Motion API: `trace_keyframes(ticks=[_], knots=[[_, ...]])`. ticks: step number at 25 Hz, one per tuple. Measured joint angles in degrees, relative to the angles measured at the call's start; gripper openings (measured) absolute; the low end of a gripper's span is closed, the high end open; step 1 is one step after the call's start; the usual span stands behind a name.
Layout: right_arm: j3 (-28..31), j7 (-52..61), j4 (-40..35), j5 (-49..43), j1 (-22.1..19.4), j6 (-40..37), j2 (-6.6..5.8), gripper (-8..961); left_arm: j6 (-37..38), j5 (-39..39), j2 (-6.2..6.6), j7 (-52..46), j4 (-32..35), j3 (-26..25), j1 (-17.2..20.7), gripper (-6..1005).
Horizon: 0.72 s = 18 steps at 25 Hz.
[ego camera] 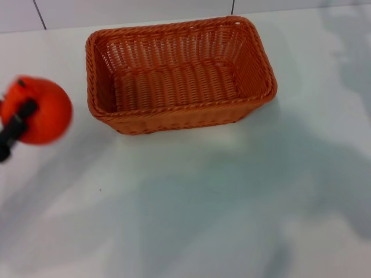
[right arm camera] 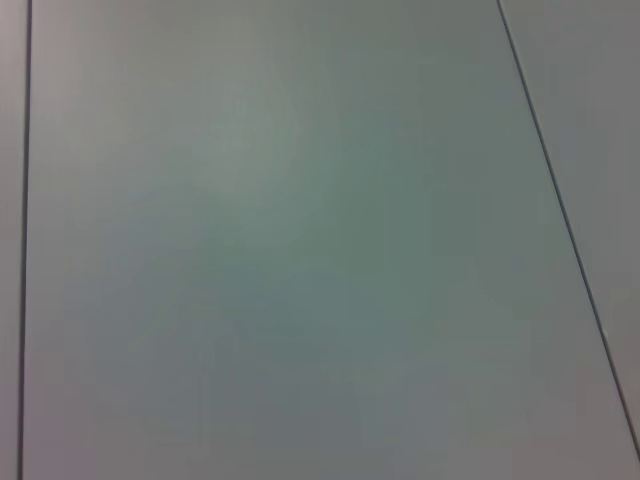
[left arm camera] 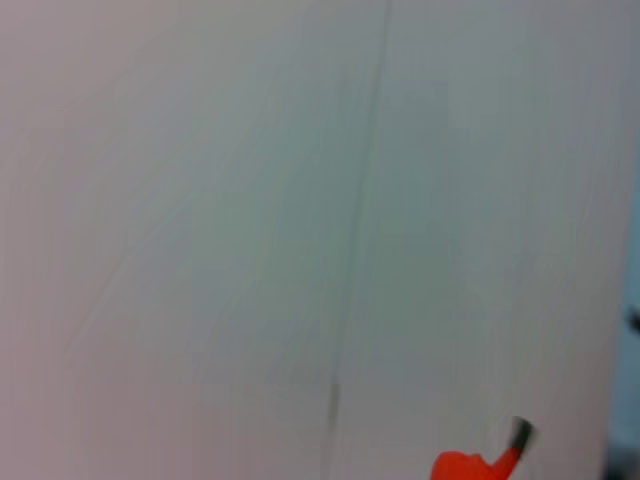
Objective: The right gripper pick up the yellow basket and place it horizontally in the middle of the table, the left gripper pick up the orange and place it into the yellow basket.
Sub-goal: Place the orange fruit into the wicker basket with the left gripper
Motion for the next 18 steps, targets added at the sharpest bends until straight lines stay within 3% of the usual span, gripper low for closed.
trace_keyframes(ticks=[4, 10, 13, 15, 18], knots=[[0.01, 0.0, 0.1, 0.01, -0.29, 0.41, 0.03, 642, 0.92, -5.3, 0.32, -0.77, -3.56, -3.44, -2.72, 379], [-0.22, 0.01, 0.28, -0.04, -0.36, 0.75, 0.21, 642, -8.35, -9.24, -0.39, -1.33, -10.4, -2.78, -12.25, 333], [-0.44, 0.54, 0.28, -0.19, -0.37, 0.98, 0.28, 642, -14.97, -9.0, -1.34, -3.87, -10.77, 0.72, -16.83, 284], [-0.49, 1.08, 0.28, -0.28, -0.43, 1.03, 0.28, 642, -21.26, -8.96, -1.86, -6.74, -10.51, 6.47, -19.86, 321], [-0.51, 1.34, 0.59, -0.34, -0.67, 1.05, 0.35, 642, -24.14, -8.98, -2.1, -7.63, -10.47, 8.99, -20.77, 377]])
